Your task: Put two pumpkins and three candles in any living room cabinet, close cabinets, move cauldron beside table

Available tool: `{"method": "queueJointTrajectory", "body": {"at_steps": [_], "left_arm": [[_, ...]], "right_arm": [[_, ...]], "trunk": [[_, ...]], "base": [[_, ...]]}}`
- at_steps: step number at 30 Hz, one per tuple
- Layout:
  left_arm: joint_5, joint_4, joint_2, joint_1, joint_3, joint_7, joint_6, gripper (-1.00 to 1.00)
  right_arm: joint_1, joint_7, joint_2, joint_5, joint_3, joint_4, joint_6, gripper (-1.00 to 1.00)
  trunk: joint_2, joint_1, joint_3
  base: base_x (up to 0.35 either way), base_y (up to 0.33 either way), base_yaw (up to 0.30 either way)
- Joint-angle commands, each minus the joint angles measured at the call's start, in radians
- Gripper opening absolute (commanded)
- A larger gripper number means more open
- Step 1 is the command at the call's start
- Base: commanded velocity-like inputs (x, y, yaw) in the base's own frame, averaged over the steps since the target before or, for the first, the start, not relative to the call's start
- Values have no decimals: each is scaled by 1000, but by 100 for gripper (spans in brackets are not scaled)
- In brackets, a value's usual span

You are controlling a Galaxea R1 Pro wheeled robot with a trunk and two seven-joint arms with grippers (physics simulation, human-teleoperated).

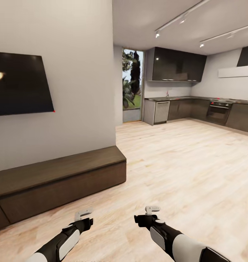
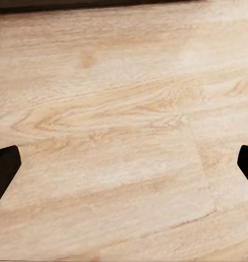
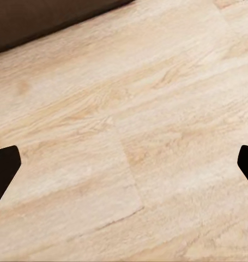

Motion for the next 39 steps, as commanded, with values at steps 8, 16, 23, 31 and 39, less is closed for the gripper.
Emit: {"method": "queueJointTrajectory", "body": {"at_steps": [8, 16, 23, 31, 39], "left_arm": [[7, -3, 1, -1, -8, 9, 2, 100], [7, -3, 1, -1, -8, 9, 2, 100], [7, -3, 1, -1, -8, 9, 2, 100], [7, -3, 1, -1, -8, 9, 2, 100], [7, -3, 2, -1, -8, 9, 1, 100]], "right_arm": [[-1, -5, 0, -9, 9, 0, -3, 100], [-1, -5, 0, -8, 10, 0, -3, 100], [-1, -5, 0, -6, 10, 0, -3, 100], [-1, -5, 0, -5, 10, 0, -3, 100], [-1, -2, 0, -2, 10, 0, -13, 100]], "trunk": [[-1, 0, -1], [-1, 0, -1], [-1, 0, -1], [-1, 0, -1], [-1, 0, -1]], "base": [[0, 0, 291], [0, 0, 291], [0, 0, 291], [0, 0, 291], [83, -67, 186]]}}
